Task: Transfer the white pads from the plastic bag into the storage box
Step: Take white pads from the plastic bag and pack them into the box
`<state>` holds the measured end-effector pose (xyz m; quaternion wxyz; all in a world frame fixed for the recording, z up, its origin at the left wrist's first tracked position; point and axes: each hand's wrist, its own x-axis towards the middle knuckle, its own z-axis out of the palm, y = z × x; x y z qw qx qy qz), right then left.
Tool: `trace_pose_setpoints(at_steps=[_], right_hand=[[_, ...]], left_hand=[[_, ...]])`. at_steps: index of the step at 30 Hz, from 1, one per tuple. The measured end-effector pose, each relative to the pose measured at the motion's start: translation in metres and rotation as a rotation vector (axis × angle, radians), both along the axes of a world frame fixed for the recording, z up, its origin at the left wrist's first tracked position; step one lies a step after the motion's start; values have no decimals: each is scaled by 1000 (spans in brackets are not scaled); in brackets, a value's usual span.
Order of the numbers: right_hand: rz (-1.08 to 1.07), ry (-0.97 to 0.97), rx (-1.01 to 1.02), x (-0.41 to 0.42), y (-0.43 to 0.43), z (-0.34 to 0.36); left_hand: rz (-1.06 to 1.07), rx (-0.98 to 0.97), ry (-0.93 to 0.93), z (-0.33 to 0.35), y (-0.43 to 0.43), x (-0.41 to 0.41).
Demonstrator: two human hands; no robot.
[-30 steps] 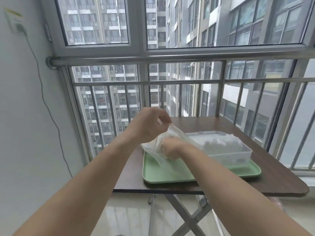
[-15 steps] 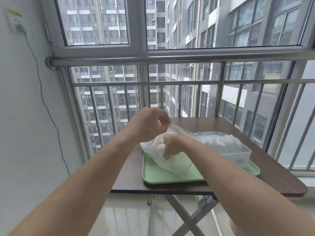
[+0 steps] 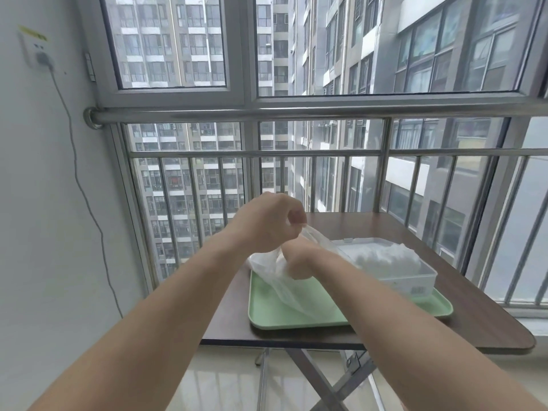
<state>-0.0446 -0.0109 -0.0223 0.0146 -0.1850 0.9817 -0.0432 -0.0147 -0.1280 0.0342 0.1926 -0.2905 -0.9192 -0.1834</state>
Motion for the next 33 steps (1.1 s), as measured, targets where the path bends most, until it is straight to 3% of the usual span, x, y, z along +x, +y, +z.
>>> trace_pose_setpoints(at_steps=[7,14,17,24,27,30,33], right_hand=[[56,60,139,-11,1,-16],[99,338,341,-12,-2,-30],[163,375,316,5,0,-19],[92,144,-84,73,38,25],[89,27,-353,91,74,44],[140,-122,-720,87,111,52],[131,-238,-1126,75,137,49]], left_hand=[[-8,7,9,1,-4,0],[-1,35,14,-1,-5,-2],[12,65,27,-5,-5,-5],[36,116,36,-16,-10,-6],[9,135,-37,-24,-10,-7],[-18,13,-242,-23,-4,-4],[-112,-89,-618,-14,6,7]])
